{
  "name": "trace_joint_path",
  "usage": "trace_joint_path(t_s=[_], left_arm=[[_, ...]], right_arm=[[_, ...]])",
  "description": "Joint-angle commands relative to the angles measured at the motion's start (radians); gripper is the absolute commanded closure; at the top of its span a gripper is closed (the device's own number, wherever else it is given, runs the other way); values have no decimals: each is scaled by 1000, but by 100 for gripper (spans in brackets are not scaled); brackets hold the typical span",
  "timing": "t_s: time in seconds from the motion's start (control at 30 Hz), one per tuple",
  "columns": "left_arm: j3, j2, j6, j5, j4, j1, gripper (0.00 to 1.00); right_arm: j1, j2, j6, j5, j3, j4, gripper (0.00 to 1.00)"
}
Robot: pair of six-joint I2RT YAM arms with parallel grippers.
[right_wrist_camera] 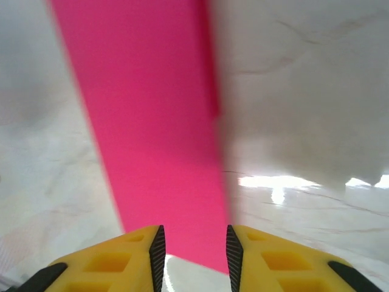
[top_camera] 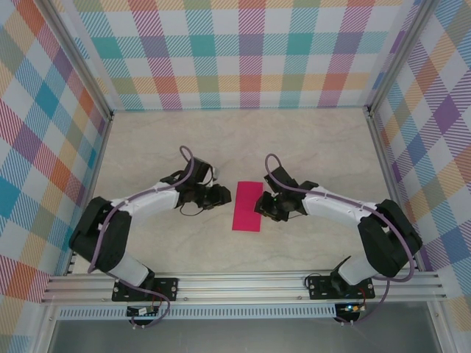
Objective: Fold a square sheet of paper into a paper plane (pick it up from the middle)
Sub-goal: Turn over the paper at the center of the table.
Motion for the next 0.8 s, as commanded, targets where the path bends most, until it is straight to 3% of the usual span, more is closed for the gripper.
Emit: trace_joint_path(t_s=[0.0, 0.3, 0.77], left_arm=[[88, 96, 36, 17, 18, -28, 71], [228, 292, 59, 45, 26, -31, 76], [253, 384, 74, 14, 17, -31, 80]], right_arm=[[-1, -17, 9, -42, -54, 31, 64], [0, 10, 9, -102, -80, 113, 62], [-1, 52, 20, -156, -89, 181, 60]])
